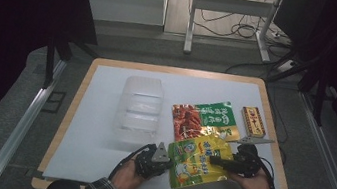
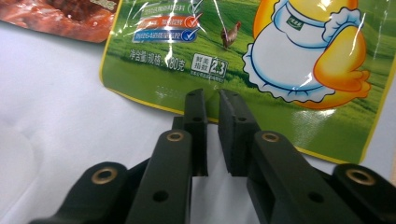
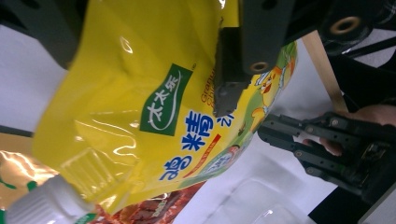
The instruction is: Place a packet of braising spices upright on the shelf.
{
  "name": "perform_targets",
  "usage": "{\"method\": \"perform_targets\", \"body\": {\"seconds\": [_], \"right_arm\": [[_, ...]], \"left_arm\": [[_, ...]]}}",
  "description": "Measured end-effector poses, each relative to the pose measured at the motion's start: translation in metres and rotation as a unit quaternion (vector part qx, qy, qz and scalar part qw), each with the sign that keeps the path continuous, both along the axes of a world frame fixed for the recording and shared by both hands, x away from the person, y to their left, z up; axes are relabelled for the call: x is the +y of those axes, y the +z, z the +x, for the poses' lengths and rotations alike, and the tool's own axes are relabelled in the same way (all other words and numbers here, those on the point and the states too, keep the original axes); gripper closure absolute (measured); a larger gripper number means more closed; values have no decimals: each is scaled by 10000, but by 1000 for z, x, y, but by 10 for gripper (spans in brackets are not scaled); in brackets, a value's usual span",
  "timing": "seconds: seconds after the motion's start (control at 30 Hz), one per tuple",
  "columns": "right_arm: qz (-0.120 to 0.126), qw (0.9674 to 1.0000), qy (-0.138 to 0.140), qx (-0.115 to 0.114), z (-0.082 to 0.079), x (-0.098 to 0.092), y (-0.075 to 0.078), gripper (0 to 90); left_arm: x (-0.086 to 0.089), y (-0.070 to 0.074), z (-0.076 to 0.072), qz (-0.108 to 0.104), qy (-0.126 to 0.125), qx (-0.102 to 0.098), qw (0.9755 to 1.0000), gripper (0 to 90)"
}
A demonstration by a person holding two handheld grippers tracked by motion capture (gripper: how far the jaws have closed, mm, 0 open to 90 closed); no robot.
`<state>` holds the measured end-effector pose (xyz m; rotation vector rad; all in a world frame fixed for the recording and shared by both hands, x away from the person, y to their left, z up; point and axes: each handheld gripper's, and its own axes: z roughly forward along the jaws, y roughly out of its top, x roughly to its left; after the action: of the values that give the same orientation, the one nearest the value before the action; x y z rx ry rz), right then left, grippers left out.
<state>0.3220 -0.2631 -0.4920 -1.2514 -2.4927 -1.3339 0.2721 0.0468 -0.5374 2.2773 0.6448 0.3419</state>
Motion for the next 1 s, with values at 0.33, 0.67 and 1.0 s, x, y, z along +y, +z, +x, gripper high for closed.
{"method": "perform_targets", "body": {"seconds": [0.33, 0.67, 1.0], "right_arm": [[291, 9995, -54, 87, 0, -6, 4, 853], [264, 9996, 78, -40, 0, -2, 10, 872], [247, 9992, 241, -184, 0, 2, 17, 871]], "left_arm": [[7, 5, -3, -102, 27, -56, 9999, 719], [18, 10, -10, -327, 25, -178, 9993, 519], [27, 13, -15, -481, 82, -335, 9982, 281]]}}
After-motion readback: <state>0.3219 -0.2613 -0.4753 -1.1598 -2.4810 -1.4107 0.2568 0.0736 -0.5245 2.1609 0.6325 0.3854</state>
